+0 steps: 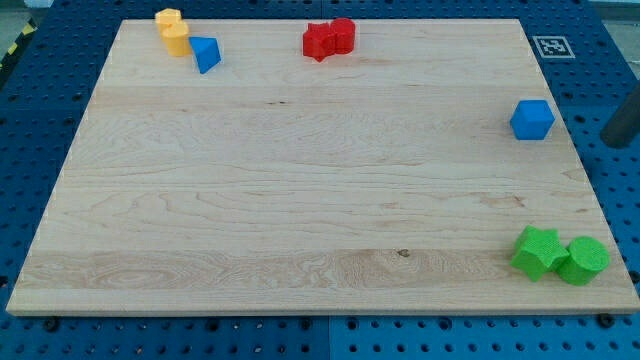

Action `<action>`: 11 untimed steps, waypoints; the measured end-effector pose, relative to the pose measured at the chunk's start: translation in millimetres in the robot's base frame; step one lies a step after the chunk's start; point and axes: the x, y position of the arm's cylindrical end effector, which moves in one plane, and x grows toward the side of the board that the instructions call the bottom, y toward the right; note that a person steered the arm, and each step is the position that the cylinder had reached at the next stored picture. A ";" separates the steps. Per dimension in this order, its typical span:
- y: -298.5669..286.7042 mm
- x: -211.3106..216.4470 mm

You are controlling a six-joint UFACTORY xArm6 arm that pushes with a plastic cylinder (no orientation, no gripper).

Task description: Move the cube towards the center slightly

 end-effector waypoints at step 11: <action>-125.1 -42.0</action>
